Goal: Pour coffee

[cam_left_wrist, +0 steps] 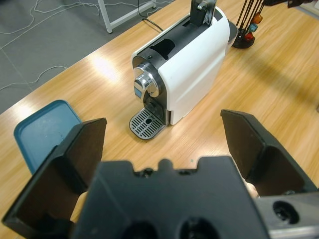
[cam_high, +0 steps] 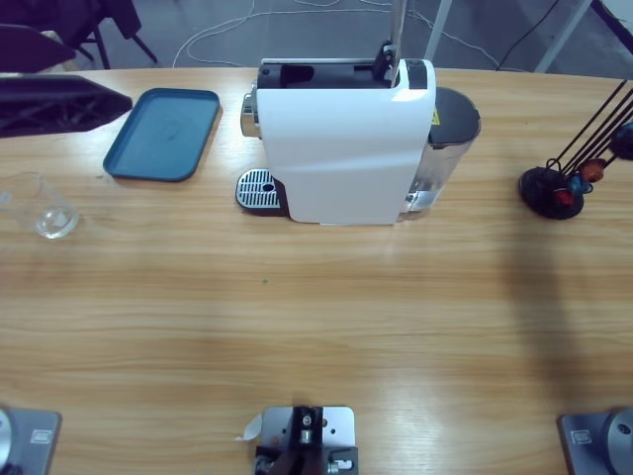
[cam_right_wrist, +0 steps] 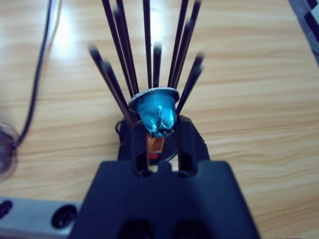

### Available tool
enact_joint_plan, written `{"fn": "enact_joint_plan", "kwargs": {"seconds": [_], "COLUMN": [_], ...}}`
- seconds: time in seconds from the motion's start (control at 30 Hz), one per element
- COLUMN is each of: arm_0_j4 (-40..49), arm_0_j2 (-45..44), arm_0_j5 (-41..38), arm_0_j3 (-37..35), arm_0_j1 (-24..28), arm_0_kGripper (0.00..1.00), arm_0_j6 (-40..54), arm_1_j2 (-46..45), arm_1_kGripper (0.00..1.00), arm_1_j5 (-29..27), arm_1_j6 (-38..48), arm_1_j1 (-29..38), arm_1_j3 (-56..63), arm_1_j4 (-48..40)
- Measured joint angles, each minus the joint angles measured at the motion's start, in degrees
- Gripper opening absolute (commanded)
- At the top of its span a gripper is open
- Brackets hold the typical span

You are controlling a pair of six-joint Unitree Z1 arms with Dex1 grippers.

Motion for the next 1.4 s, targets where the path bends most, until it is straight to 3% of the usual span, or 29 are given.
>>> {"fn": "enact_joint_plan", "kwargs": {"seconds": [0.47, 0.53, 0.67, 0.77, 0.87, 1.07, 1.4], "arm_0_j4": [-0.5, -0.5, -0.4, 1.2, 4.6, 10.0, 11.1], "arm_0_j2": [0.2, 0.2, -0.4, -1.9, -4.3, -8.7, -9.9], "arm_0_j5": [0.0, 0.0, 0.7, 1.0, 1.7, 3.5, 3.9], "arm_0_j3": [0.9, 1.0, 1.7, 1.8, 1.8, 2.3, 3.4], "arm_0_j1": [-1.8, -1.8, -1.8, -1.8, -1.9, -1.9, -2.0], "arm_0_kGripper": [1.000, 1.000, 1.000, 1.000, 1.000, 1.000, 1.000], "arm_0_j6": [-0.3, -0.3, -0.3, 0.0, 1.1, 2.3, 2.3], "arm_1_j2": [-8.7, -10.3, -11.4, -10.8, -8.6, 2.3, 21.5], "arm_1_kGripper": [0.098, 0.098, 0.098, 0.098, 0.098, 0.103, 0.108], "arm_1_j5": [-3.1, -1.9, 6.7, 9.5, 9.9, 13.0, 17.7], "arm_1_j6": [0.0, -1.1, -9.1, -13.8, -16.0, -19.6, -20.2], "arm_1_j1": [7.3, 10.8, 23.4, 32.5, 38.6, 44.3, 44.9], "arm_1_j3": [-17.8, -18.2, -20.0, -22.7, -25.9, -36.1, -50.3], "arm_1_j4": [17.1, 18.6, 22.2, 25.9, 27.3, 27.7, 24.6]}}
